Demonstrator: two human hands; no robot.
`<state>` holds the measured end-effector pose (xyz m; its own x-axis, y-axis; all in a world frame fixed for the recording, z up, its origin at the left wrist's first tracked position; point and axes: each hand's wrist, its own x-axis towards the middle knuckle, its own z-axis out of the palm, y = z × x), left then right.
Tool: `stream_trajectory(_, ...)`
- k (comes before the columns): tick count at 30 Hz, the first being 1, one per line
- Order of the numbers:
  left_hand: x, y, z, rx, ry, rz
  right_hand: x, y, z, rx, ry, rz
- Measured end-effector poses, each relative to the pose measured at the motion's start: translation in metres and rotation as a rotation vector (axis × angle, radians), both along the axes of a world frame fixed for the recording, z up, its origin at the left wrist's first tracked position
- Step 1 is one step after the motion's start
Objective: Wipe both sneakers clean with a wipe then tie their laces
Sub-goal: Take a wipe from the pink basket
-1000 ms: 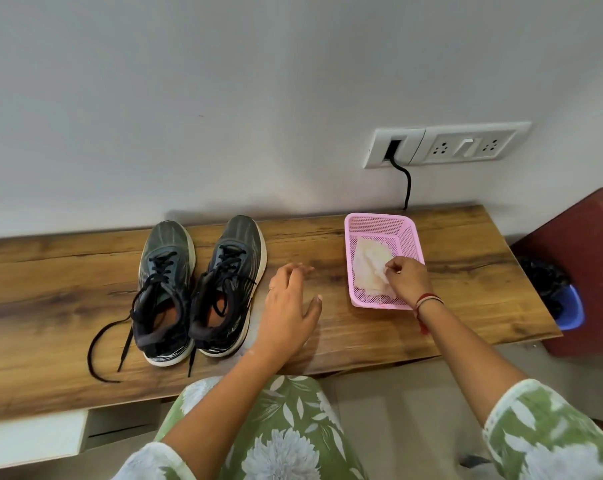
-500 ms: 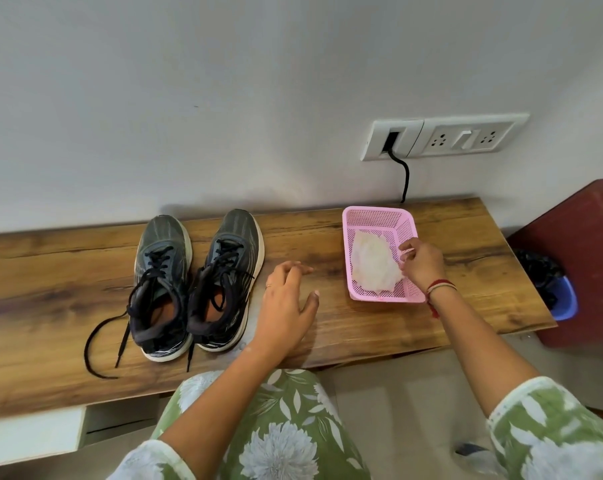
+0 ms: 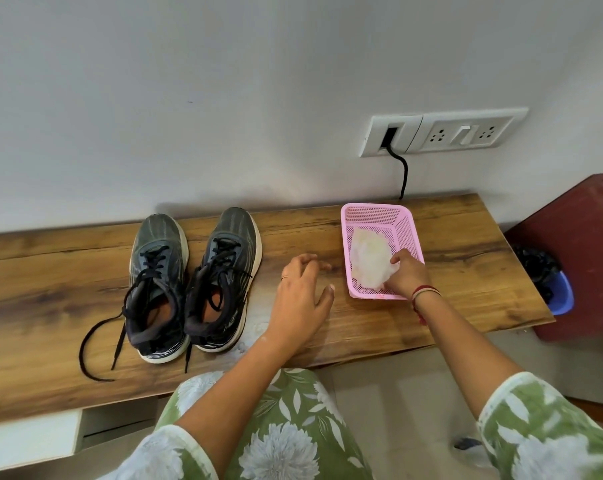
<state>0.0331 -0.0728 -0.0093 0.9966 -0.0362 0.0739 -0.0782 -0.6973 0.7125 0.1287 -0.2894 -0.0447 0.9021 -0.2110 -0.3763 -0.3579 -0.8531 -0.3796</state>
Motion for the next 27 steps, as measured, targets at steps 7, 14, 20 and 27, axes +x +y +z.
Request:
stream_trajectory(7,0.001,-0.005,-0.005,-0.001,0.0,-0.01,0.004,0.0,0.001,0.149,-0.032,-0.151)
stream_trajectory(14,0.027,-0.027,-0.002,0.005,0.026,-0.12,0.006,0.003,0.022,0.716,0.019,-0.399)
stream_trajectory(20,0.079,-0.072,-0.006,0.014,0.227,-0.201,0.004,0.003,0.029,0.991,0.056,-0.465)
stream_trajectory(27,0.109,-0.081,-0.026,-0.581,0.798,-0.005,0.005,0.007,0.029,0.963,0.077,-0.387)
